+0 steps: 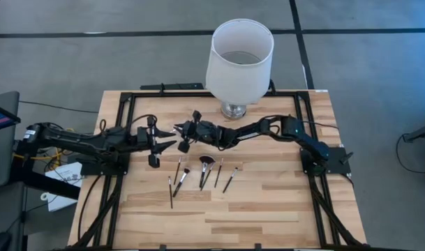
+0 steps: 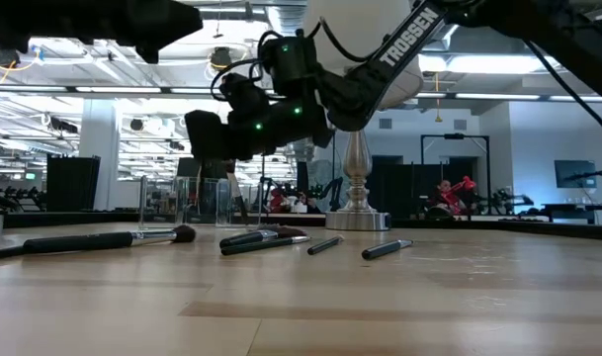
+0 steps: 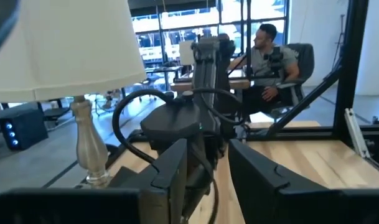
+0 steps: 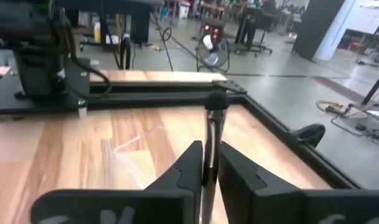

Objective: Put items in baskets/containers
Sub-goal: Put the black eyeshadow brush into the transparent organizer, then put the black powder brush into the transparent organizer

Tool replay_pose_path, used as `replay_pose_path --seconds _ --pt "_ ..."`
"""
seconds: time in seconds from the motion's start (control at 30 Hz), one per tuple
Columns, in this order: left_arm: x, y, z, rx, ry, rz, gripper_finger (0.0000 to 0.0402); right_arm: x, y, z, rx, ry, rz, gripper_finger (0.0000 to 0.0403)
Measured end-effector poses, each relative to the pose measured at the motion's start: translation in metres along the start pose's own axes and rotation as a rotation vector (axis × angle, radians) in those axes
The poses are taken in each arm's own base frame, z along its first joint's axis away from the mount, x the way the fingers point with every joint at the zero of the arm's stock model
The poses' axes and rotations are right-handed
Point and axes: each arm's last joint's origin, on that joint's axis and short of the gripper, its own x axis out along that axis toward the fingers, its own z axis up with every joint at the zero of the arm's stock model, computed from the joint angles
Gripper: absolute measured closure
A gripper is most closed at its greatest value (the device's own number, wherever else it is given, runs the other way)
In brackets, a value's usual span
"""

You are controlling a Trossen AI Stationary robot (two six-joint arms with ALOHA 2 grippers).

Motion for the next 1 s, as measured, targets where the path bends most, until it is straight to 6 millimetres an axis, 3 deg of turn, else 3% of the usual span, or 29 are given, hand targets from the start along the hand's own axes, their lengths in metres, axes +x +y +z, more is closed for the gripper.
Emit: replay_pose_path --seconds 0.33,0.5,0.6,0.73,0.87,1.0 --pt "0.002 -0.001 -0.003 0.004 0.019 -0.003 0.0286 -0.003 0.0 0.005 -0.006 0.018 0.007 0.0317" --pt "0.003 -0.001 -0.003 -0.017 0.02 -0.003 0.0286 -0.02 0.006 0.045 -0.038 0.1 0.049 0.029" --pt "0.002 -0.002 -0.003 -0.023 0.015 -0.006 0.0286 -0.042 0.008 0.079 -0.043 0.142 0.083 0.0277" --pt "0.002 -0.002 -0.002 -0.024 0.015 -0.012 0.0286 -0.085 0.01 0.121 -0.135 0.209 0.146 0.0267" --pt "0.002 -0.004 -0.002 -0.046 0.014 -0.022 0.0286 -0.142 0.004 0.164 -0.186 0.25 0.207 0.0265" --pt "0.003 -0.006 -0.003 -0.154 0.019 -0.033 0.0287 -0.204 -0.009 0.19 -0.232 0.34 0.267 0.0271"
